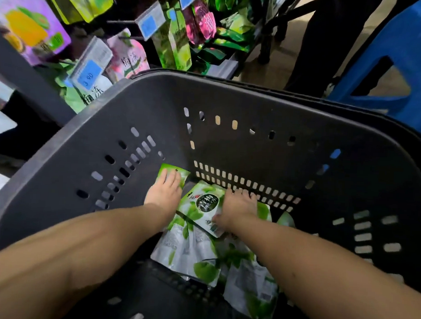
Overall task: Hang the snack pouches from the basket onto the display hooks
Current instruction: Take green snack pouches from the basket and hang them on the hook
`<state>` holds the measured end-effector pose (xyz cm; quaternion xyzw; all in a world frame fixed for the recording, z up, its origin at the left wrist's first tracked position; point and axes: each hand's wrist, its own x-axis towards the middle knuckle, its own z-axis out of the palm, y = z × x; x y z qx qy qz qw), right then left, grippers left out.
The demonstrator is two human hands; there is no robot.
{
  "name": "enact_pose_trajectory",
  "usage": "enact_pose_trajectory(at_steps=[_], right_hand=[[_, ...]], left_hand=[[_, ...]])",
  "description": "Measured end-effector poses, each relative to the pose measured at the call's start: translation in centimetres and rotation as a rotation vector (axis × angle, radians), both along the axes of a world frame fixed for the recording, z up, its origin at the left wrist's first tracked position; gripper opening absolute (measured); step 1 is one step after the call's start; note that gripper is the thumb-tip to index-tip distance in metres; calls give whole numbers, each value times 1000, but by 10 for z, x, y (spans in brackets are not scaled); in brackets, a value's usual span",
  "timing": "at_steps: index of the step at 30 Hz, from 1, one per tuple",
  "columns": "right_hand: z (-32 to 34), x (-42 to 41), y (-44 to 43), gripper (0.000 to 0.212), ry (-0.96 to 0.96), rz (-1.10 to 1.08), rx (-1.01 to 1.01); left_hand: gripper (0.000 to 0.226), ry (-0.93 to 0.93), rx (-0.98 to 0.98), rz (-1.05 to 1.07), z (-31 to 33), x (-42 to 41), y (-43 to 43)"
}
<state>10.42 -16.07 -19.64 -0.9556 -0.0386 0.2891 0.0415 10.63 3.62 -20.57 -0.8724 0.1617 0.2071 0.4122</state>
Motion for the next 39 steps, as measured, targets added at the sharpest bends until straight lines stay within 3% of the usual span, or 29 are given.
enact_pose_trajectory(at_steps=[5, 9, 13, 17, 21, 25, 30, 35, 37, 39], right_hand=[[14, 12, -3, 91, 238, -64, -123], [14, 7, -8, 77, 205, -119, -71], [16, 1, -16, 66, 169, -140, 50], [25, -1, -27, 48, 144, -132, 72], [42, 2, -31, 43, 150, -105, 55], [75, 9, -35, 50, 159, -110, -27], [93, 8, -53, 44, 344, 25, -116], [93, -7, -58, 46, 600, 110, -231], [85, -8, -60, 46, 729, 77, -175], [79, -8, -58, 48, 790, -53, -46]], left_hand=[[83, 128, 75, -87, -1, 3, 16], [75, 223, 40, -152, 3, 3, 14], [49, 264, -117, -127, 8, 7, 16], [39, 295, -276, 17, 16, 14, 19], [25, 189, -480, 171, 31, 21, 16], [39, 98, -827, 429, 45, 28, 8], [32, 244, -1246, 688, 51, 13, -21], [41, 173, -1171, 564, 18, 0, -26], [57, 57, -1162, 507, 13, -1, -27], [85, -72, -1137, 679, 12, -3, -28]])
